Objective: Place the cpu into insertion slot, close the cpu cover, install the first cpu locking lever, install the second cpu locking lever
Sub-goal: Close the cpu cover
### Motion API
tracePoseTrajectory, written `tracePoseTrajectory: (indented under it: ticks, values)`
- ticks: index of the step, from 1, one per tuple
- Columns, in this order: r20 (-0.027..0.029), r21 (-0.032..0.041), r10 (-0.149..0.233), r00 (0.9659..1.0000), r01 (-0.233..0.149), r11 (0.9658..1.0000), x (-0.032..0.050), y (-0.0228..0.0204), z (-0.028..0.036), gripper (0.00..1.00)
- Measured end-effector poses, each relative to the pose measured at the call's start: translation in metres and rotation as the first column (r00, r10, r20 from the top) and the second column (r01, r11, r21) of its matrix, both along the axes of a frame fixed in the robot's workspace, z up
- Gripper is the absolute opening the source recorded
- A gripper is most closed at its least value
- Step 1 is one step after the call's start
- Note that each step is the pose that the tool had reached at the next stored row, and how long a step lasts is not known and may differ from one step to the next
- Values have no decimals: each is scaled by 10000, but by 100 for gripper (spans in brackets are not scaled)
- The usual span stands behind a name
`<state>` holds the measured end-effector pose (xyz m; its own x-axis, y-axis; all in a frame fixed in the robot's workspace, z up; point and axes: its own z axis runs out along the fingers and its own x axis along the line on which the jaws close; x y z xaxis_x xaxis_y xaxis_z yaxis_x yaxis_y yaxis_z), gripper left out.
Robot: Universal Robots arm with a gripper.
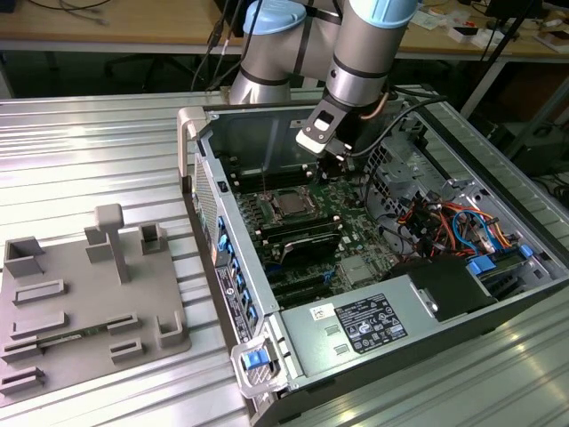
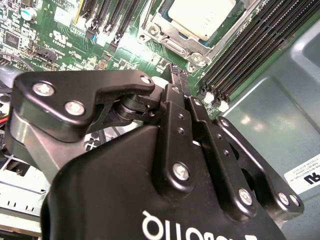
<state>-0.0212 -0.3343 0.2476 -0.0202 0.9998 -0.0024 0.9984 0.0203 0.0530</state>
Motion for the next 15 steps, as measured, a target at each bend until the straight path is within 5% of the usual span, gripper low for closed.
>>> tracePoseTrajectory:
  ticks: [15]
  values:
    - [0, 0, 1, 10000, -1, 10000, -72, 0, -1, 11]
